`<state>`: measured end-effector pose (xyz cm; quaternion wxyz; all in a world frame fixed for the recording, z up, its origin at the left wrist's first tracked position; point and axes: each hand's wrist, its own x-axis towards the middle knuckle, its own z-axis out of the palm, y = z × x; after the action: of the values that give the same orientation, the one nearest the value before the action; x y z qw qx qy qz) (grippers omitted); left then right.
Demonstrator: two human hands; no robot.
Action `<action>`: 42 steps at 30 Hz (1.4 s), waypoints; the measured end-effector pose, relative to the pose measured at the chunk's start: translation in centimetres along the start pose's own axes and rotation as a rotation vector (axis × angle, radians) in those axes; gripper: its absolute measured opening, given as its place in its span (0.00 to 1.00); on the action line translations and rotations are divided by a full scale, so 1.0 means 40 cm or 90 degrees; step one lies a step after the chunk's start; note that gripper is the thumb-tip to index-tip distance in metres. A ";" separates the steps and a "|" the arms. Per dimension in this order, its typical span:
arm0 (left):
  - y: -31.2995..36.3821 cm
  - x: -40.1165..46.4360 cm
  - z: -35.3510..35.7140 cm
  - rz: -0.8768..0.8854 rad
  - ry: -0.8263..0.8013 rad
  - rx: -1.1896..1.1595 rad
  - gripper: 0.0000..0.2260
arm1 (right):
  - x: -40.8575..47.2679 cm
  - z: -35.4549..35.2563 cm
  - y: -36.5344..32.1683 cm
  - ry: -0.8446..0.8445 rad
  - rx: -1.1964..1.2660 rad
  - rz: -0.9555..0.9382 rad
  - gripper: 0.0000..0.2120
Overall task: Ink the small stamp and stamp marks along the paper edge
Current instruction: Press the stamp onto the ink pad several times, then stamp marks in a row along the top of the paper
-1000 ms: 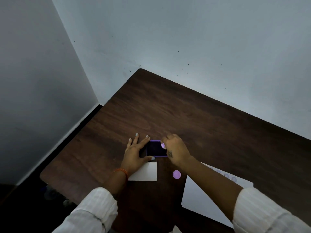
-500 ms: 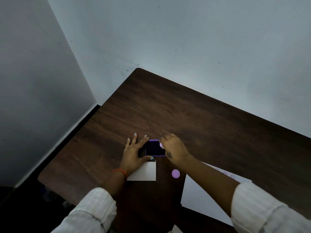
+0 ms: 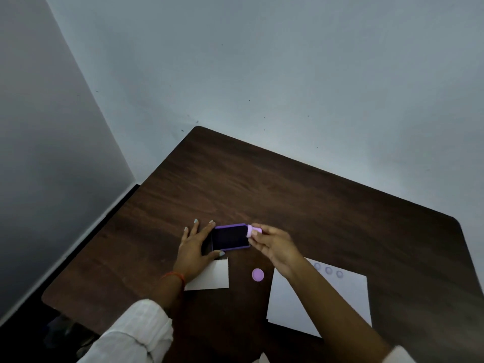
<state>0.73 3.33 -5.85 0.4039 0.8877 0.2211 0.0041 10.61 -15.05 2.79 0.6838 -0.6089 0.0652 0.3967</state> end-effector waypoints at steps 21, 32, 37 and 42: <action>0.225 -0.046 0.136 0.193 0.112 0.120 0.29 | -0.277 -0.312 0.066 0.069 0.572 -0.039 0.10; 0.421 -0.074 0.376 0.415 -0.167 0.261 0.31 | -0.300 -0.488 0.075 0.366 0.294 -0.138 0.07; 0.438 -0.044 0.415 0.387 -0.201 0.313 0.35 | -0.263 -0.490 0.088 0.496 -0.145 -0.217 0.08; 0.433 -0.030 0.434 0.374 -0.201 0.337 0.35 | -0.212 -0.480 0.099 0.510 -0.456 -0.303 0.10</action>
<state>9.63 -19.53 -4.89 0.1725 0.9758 -0.1125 -0.0735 9.98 -36.16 -0.25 0.4275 -0.9025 0.0417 -0.0313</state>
